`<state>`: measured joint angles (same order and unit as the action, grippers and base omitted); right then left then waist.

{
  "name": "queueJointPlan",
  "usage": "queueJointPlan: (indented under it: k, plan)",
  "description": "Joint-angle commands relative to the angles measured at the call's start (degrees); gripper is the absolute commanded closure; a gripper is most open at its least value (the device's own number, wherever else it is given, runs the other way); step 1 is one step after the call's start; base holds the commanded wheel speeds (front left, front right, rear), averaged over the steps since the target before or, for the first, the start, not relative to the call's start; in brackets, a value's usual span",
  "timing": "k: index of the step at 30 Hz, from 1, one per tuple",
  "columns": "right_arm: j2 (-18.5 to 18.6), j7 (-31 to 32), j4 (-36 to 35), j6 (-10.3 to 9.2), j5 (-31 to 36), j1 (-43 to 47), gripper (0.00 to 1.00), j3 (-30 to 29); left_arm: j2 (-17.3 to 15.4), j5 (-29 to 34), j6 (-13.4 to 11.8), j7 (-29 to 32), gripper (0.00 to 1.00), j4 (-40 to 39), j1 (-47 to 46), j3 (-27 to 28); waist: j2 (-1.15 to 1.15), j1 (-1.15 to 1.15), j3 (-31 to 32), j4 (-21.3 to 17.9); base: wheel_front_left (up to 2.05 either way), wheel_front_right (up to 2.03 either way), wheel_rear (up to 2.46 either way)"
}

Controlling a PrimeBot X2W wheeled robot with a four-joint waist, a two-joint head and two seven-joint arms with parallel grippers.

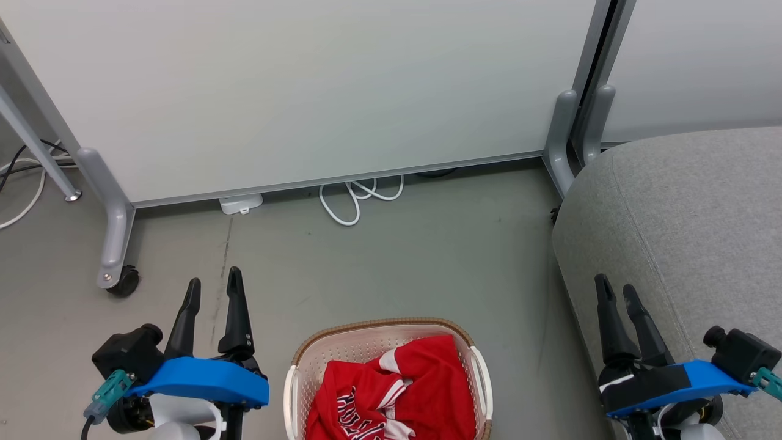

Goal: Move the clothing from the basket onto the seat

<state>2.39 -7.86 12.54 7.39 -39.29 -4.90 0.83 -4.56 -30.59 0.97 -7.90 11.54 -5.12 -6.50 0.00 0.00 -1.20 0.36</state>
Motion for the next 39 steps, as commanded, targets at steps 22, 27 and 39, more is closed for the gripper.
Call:
queueJointPlan:
  k: [22,27,39]
  plan:
    - [0.56,-3.55,0.08,0.13,12.77,0.82,0.0,0.32,0.05,12.78,3.56,-3.5,0.0,-0.82,-0.07,0.53,0.0,0.0,0.02,0.49,0.0,0.0,0.0]
    - [0.58,-4.18,0.14,0.13,15.2,1.08,0.0,0.22,0.27,15.43,3.92,-4.11,0.0,-0.49,0.16,0.6,0.0,0.0,-0.05,0.49,0.0,0.0,0.0]
    - [0.6,-5.48,0.31,0.14,19.98,1.32,0.0,0.1,0.74,20.51,4.61,-5.45,0.0,-0.59,0.3,1.07,0.0,0.0,-0.18,0.59,0.0,0.0,0.0]
